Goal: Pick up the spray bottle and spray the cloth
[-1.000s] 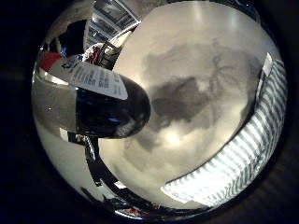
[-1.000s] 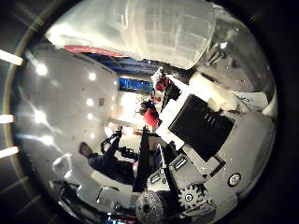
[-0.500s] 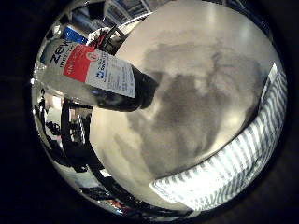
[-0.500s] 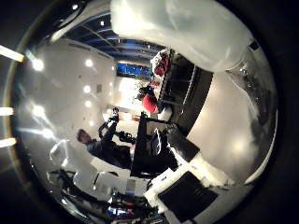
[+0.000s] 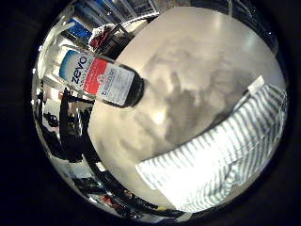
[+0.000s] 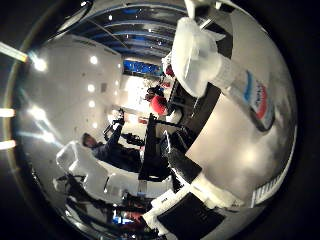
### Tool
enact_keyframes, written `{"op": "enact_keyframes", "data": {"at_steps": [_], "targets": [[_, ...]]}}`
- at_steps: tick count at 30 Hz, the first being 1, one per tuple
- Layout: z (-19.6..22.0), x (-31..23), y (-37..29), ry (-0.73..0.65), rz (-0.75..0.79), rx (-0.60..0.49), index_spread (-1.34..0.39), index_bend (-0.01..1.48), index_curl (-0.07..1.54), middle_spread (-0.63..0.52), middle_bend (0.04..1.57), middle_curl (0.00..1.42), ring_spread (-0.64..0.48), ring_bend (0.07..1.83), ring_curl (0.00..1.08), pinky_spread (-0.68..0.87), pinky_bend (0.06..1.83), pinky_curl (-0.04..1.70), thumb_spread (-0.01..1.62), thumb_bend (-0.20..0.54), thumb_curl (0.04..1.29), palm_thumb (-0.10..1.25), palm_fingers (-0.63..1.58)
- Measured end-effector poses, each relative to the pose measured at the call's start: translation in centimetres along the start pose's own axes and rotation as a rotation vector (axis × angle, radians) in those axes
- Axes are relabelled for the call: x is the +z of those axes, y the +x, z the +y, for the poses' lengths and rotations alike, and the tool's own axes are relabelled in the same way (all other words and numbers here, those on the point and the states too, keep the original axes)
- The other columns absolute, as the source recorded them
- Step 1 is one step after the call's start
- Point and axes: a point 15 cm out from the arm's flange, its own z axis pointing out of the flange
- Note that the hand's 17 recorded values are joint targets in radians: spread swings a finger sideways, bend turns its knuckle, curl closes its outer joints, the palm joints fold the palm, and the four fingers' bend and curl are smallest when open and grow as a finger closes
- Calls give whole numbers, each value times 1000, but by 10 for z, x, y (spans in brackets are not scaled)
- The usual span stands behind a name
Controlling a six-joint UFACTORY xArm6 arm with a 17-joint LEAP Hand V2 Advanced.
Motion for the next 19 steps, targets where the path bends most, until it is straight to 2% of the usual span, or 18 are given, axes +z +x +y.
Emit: {"op": "enact_keyframes", "data": {"at_steps": [8, 15, 19], "targets": [[20, -78, 27, 58, 23, 61, -416, 163, 295, -15, 192, 313, -7, 344, 237, 318, 360, 402, 976, -27, 318, 612, 77], [69, -165, 59, 101, 132, 121, -416, 168, 288, -16, 191, 315, -2, 321, 242, 317, 351, 370, 976, -27, 315, 612, 101], [99, -193, 62, 89, 184, 134, -413, 173, 293, -16, 192, 314, 3, 302, 242, 317, 340, 353, 976, -27, 314, 612, 119]]}}
